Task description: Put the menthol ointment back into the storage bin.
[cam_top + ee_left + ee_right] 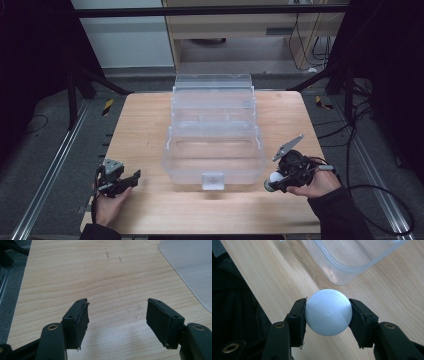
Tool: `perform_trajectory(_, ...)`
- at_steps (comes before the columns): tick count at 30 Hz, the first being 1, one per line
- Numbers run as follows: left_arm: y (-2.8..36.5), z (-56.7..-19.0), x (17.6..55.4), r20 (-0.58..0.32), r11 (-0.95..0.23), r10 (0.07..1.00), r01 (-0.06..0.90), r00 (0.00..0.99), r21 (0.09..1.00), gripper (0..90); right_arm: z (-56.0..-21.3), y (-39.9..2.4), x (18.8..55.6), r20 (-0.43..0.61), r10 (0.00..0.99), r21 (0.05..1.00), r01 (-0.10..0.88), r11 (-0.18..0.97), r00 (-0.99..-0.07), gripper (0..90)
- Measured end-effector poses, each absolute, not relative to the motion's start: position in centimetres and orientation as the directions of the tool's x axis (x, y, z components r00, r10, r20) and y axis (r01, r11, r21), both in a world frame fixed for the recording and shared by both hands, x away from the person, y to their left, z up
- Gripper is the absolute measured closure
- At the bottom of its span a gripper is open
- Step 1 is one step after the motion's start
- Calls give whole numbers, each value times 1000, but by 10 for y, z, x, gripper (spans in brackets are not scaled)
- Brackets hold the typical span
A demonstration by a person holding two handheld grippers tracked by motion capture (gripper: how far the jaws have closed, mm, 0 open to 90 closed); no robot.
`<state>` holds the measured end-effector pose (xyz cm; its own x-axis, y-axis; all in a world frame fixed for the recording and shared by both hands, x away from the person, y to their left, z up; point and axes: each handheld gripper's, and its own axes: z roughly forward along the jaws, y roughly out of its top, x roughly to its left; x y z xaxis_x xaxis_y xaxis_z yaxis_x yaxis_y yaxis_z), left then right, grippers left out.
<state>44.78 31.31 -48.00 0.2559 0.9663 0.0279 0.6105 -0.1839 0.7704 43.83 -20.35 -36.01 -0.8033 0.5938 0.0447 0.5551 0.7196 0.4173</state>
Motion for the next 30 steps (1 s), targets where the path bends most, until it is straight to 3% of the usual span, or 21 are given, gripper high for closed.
perform_trajectory(15, 314, -480, 448, 25, -184, 966, 611, 258, 770, 341, -317, -188, 442, 34, 575, 423, 533, 733, -818, 506)
perform_trajectory(30, 315, -480, 449, 23, -182, 966, 613, 257, 769, 341, -301, -172, 463, 25, 553, 393, 517, 761, -833, 506)
